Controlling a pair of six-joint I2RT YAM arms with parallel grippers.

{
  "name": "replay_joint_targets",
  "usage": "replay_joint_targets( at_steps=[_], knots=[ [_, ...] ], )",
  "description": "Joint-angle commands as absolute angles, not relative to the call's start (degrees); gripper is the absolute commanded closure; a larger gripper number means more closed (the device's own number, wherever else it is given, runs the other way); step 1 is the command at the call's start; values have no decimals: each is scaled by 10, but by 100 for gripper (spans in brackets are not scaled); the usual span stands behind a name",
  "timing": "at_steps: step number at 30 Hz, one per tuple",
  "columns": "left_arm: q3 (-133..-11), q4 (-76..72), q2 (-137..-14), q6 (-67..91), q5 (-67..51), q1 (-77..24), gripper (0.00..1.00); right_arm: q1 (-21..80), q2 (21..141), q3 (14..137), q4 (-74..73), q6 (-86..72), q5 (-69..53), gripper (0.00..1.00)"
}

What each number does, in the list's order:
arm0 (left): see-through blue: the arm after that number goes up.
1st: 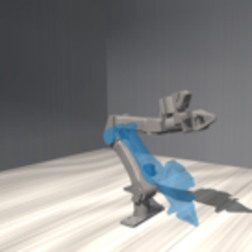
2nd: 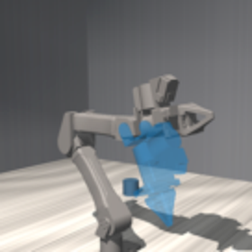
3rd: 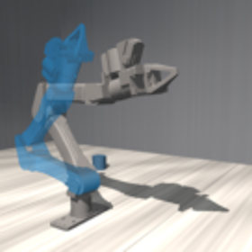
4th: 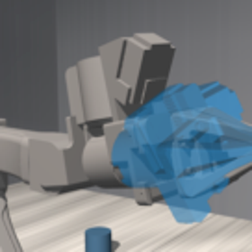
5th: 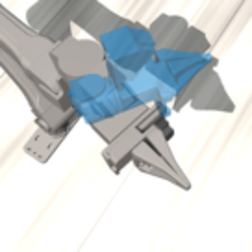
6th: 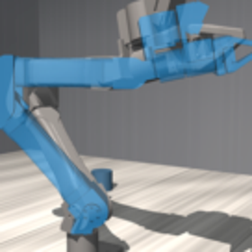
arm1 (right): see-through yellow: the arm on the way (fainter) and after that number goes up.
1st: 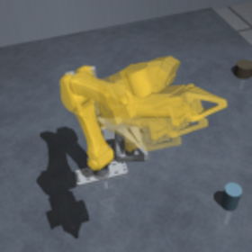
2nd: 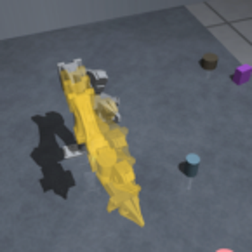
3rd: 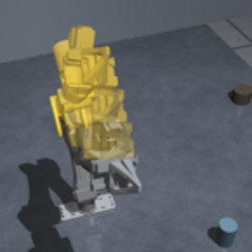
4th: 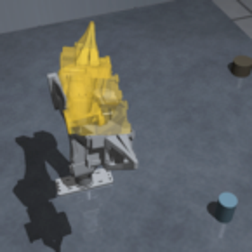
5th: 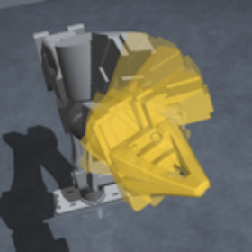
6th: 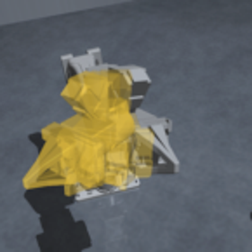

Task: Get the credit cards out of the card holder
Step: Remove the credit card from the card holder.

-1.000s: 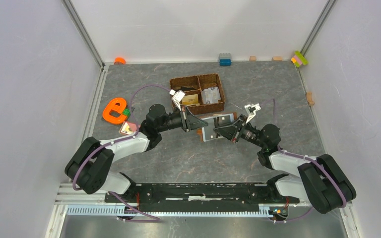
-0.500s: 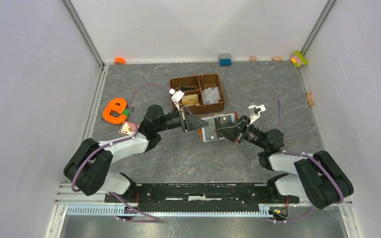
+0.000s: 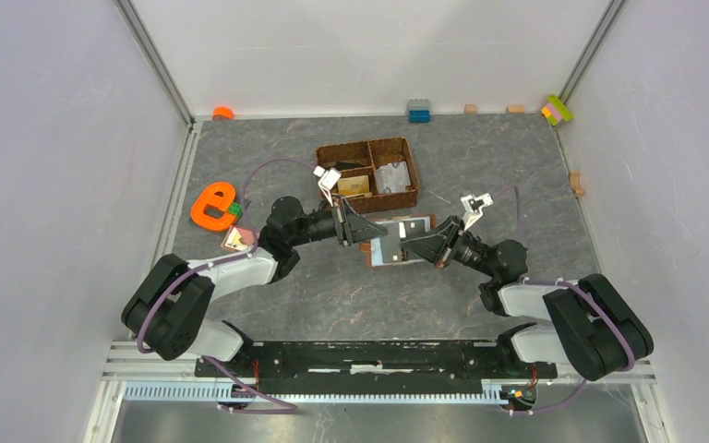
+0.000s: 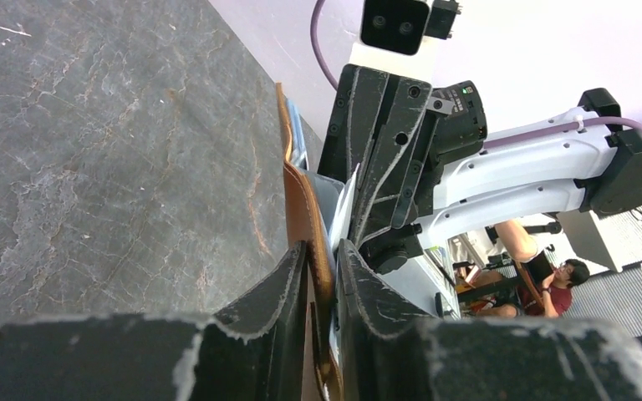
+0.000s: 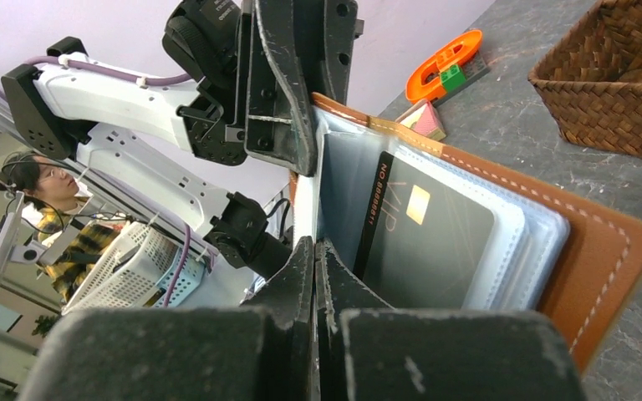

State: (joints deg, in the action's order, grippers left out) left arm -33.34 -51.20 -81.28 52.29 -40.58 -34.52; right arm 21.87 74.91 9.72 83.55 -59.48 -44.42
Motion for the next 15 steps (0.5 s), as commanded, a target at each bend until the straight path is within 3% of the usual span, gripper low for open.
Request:
replay_joint_targets(
  at_steps=[1, 7, 15],
  knots=[
    [-331, -545, -807, 539, -401, -342, 75, 208, 760, 94, 938, -613, -457, 100],
    [-326, -556, -803, 542, -400, -339, 97, 198, 764, 87, 949, -622, -454, 100],
    [-309, -558, -776, 535, -383, -331, 98, 176, 763, 74, 949, -631, -444, 100]
  ],
)
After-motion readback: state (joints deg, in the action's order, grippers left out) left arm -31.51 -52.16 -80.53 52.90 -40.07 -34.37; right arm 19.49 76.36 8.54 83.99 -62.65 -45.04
